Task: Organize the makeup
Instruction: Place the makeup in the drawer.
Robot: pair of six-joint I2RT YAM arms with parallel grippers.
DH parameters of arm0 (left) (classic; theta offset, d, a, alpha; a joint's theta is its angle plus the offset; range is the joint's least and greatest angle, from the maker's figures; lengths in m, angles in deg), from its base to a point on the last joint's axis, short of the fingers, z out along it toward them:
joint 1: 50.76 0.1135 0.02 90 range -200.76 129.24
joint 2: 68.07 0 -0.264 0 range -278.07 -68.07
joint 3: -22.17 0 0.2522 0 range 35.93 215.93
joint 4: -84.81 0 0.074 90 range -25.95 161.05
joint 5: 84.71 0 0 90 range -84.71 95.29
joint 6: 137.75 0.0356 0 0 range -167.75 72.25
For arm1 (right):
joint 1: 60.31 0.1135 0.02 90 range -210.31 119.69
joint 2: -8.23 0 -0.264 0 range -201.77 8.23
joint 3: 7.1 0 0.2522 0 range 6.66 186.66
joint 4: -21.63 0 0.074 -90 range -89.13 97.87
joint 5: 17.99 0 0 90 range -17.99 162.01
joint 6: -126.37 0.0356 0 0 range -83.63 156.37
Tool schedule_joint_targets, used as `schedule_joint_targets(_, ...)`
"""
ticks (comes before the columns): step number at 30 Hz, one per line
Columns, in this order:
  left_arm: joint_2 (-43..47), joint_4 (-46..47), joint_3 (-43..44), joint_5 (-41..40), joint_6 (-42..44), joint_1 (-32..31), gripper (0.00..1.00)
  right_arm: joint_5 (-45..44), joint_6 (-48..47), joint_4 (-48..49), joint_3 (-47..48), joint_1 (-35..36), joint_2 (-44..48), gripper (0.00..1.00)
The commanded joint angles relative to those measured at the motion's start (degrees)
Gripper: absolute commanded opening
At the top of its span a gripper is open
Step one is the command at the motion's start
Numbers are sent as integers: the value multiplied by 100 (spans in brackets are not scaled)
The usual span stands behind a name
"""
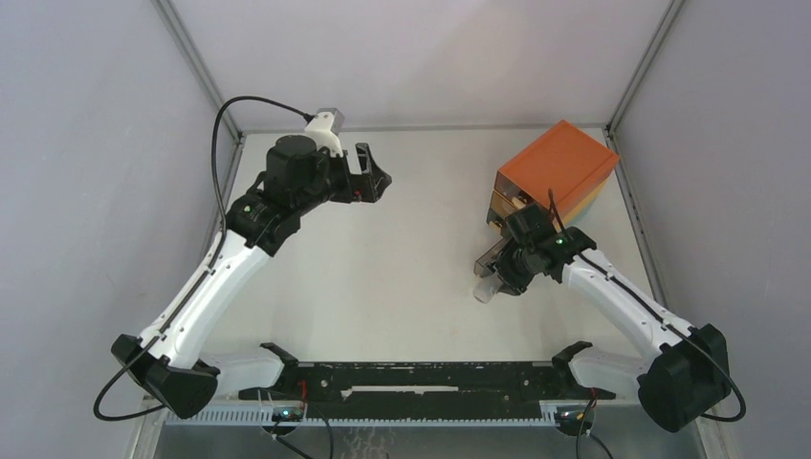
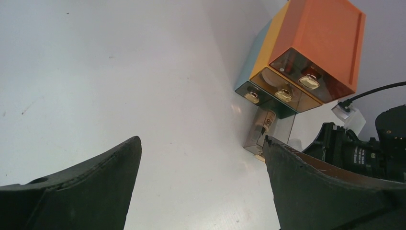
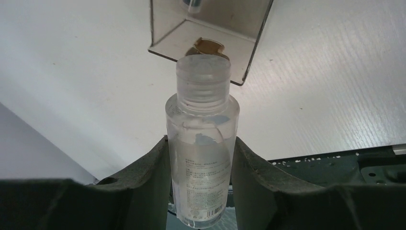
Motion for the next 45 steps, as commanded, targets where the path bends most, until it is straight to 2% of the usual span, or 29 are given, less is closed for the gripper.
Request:
schedule_joint_targets(1,-57,154,-22,89,-32,5,100,-275,246,61,24,193,14,0)
schedule_joint_targets(7,-133,159,-43,118,-54,4,100,-1137,201,45,20,243,198,0)
schedule_joint_targets(14,-230,160,-69,217,-87,7,100,-2905,-746,1096,-193,1599,918,0)
schedule_joint_targets(16,-233,156,-74,227,-94,7,100,-3092,-1046,1457,-337,1765,991,0)
schedule_joint_targets(19,-233,156,-93,240,-74,9,100,-3066,-1151,1537,-470,1733,966,0)
schedule_joint_targets(22,-233,158,-131,317,-68,5,100,-2110,-763,1338,-484,1182,858,0)
schedule_joint_targets(25,-219,390,-402,932,-199,-54,100,-1561,-613,1328,-504,944,846,0)
schedule_joint_targets(26,-174,636,-632,1365,-279,-165,100,-1503,-553,1364,-503,941,926,0)
schedule_joint_targets(29,102,1906,-1848,1991,-617,-673,100,-1206,-198,1403,-457,812,1215,0)
schedule_joint_targets(32,219,3197,-2790,2263,-1058,-1263,100,-1195,411,1053,-245,628,1318,0)
schedule_joint_targets(34,117,3918,-3096,2173,-1223,-1640,100,-1229,659,930,-101,594,1309,0)
schedule_joint_targets(38,-381,4687,-3184,1854,-1338,-2046,100,-1056,884,1151,-77,573,1232,0)
schedule_joint_targets(42,-947,5226,-3050,1985,-1545,-2125,100,-848,860,1274,-76,563,1107,0)
schedule_joint_targets(45,-1456,4845,-2553,2164,-1243,-2147,95,-794,857,1275,-77,554,1092,0)
